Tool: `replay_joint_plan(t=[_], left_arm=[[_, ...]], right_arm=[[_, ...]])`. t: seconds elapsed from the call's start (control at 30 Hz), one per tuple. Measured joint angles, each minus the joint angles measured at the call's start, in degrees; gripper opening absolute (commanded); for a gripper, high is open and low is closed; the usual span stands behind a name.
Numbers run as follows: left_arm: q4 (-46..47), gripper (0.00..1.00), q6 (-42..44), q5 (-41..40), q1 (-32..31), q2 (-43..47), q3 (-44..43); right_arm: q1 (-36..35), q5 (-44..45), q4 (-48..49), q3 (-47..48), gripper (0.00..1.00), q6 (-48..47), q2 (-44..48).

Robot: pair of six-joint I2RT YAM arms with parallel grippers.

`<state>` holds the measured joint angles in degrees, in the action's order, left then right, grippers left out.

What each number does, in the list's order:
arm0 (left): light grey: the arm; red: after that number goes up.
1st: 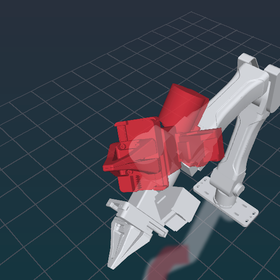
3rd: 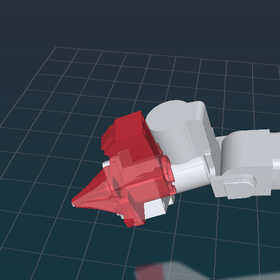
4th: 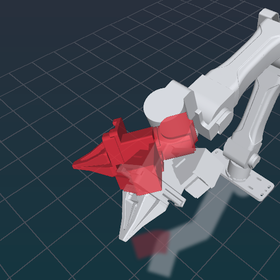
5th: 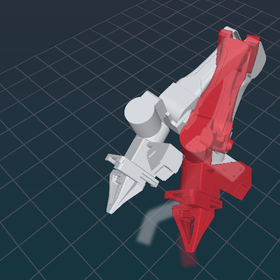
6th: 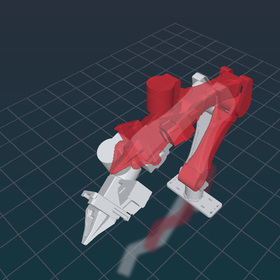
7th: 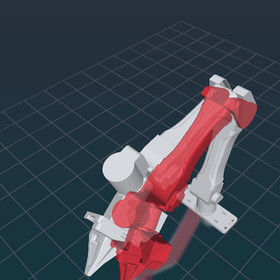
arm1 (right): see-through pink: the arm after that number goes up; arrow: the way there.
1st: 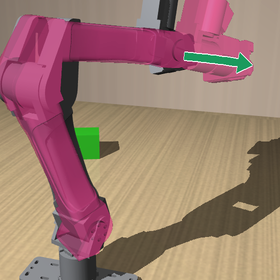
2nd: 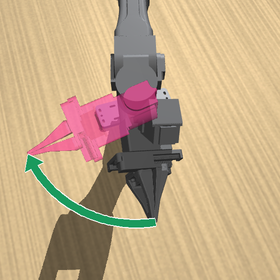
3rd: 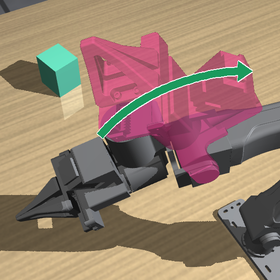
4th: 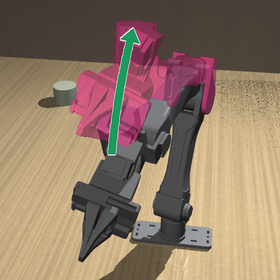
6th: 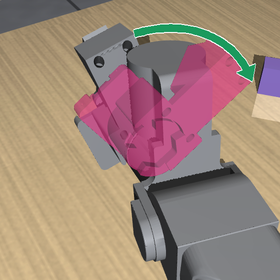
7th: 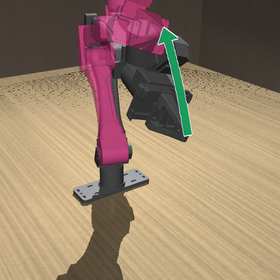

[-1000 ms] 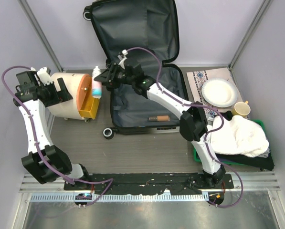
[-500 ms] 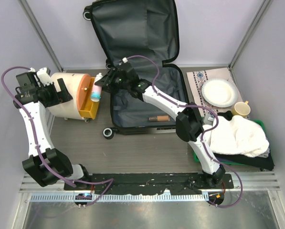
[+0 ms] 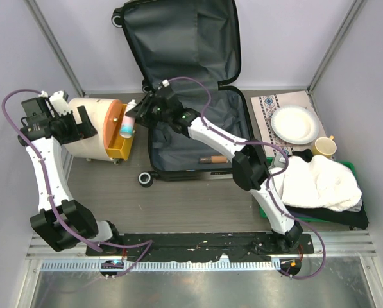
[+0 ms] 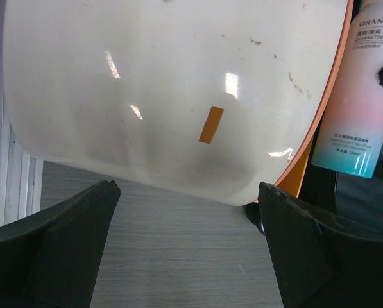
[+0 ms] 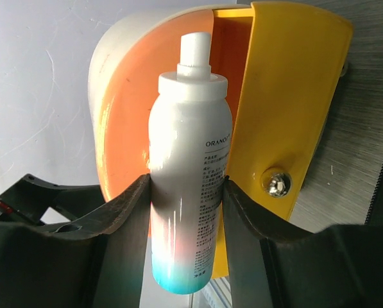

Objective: Open, take out, and arrange the luggage

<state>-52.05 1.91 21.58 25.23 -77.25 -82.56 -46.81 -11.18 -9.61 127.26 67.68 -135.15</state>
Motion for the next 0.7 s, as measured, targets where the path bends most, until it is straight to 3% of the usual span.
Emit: replay_joint_plan(t=[0.1, 0.13, 0.23, 0.4, 0.53, 0.6, 0.7], left_arm=[[0.02, 0.97, 0.00, 0.00, 0.00, 0.00, 0.00], [0.04, 0.97, 0.00, 0.00, 0.00, 0.00, 0.00], [0.24, 0.97, 0.00, -0.02, 0.00, 0.09, 0.11], [0.46, 0.97, 0.00, -0.02, 0.00, 0.28, 0.72], [0.79, 0.97, 0.00, -0.04, 0.00, 0.28, 0.90], [0.92, 0.97, 0.00, -0.04, 0.00, 0.28, 0.92], [1.07, 0.97, 0.00, -0.04, 0.00, 0.28, 0.92]], right_arm=[[-0.28, 0.00, 0.00, 0.85, 0.12, -0.02, -1.29], [-0.35, 0.00, -0.02, 0.87, 0.23, -0.02, -1.53], [-0.50, -0.07, -0.07, 0.87, 0.42, 0.00, -1.86], [-0.70, -0.31, 0.13, 1.09, 0.46, -0.02, -1.86], [-0.83, -0.70, 0.15, 1.09, 0.56, 0.00, -1.86], [-0.87, -0.79, 0.26, 1.09, 0.67, 0.02, -1.86], [-0.90, -0.98, 1.07, 1.09, 0.69, 0.35, -1.86]])
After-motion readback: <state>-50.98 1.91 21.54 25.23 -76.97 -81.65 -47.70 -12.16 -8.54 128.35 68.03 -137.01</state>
